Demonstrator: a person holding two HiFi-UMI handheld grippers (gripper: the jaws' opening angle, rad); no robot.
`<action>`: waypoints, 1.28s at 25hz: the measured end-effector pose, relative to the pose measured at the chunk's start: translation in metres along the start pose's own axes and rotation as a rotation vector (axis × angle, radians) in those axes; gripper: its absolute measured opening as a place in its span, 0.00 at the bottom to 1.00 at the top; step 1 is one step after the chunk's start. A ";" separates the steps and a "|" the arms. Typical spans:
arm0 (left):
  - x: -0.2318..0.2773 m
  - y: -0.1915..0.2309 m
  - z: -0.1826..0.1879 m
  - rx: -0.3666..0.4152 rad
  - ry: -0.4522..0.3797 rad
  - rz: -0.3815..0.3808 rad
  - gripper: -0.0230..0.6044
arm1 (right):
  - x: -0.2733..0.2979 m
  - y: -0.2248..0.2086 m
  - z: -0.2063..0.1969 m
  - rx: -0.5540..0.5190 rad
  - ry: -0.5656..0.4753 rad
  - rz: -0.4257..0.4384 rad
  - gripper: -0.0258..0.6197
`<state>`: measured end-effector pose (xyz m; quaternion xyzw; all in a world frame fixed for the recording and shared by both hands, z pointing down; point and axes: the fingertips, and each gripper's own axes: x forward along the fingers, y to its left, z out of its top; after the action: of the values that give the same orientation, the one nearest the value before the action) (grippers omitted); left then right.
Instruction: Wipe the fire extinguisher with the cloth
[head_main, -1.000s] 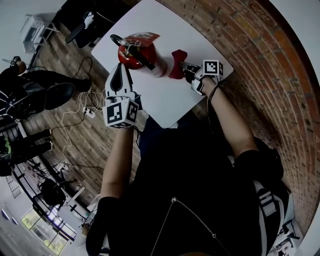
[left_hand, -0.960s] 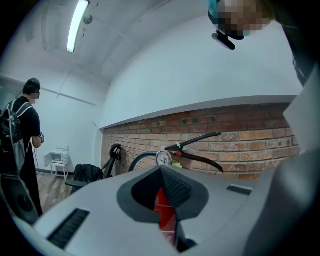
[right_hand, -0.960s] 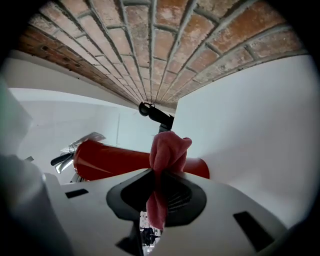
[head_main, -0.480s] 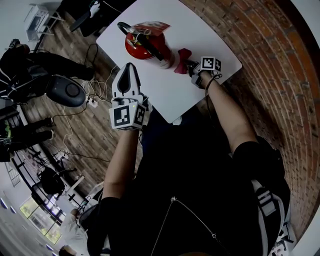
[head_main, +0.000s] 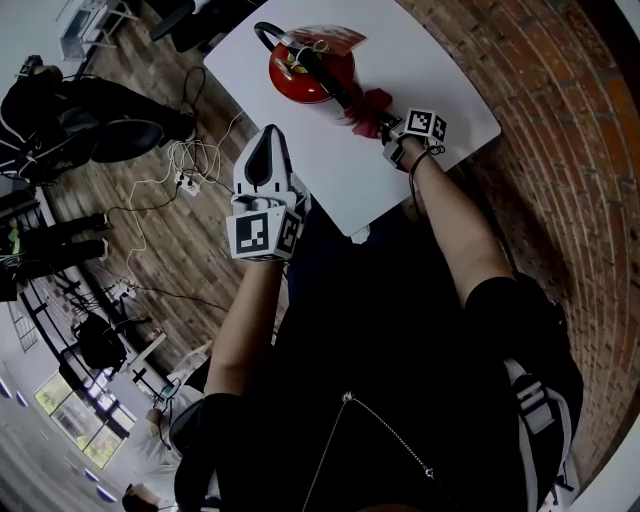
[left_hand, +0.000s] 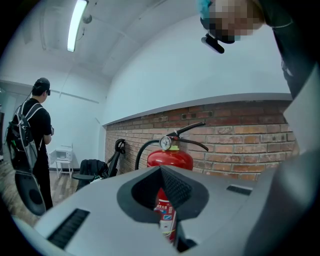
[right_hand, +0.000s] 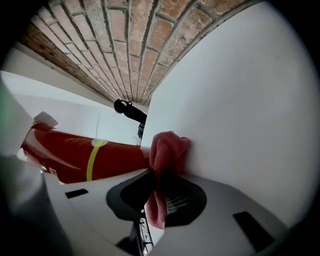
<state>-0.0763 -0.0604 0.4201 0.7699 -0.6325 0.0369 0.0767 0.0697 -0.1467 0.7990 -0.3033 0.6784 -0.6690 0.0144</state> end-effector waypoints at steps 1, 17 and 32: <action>-0.001 0.001 0.000 0.001 0.002 0.000 0.05 | 0.001 -0.003 0.000 -0.002 -0.001 -0.012 0.15; -0.005 0.011 -0.004 -0.018 0.016 0.001 0.05 | 0.016 0.007 -0.003 0.095 -0.010 0.077 0.15; 0.007 0.004 -0.001 -0.035 -0.006 -0.016 0.05 | -0.004 0.053 0.004 0.112 -0.021 0.211 0.15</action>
<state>-0.0788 -0.0673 0.4224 0.7735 -0.6272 0.0228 0.0885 0.0540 -0.1526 0.7489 -0.2360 0.6679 -0.6973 0.1090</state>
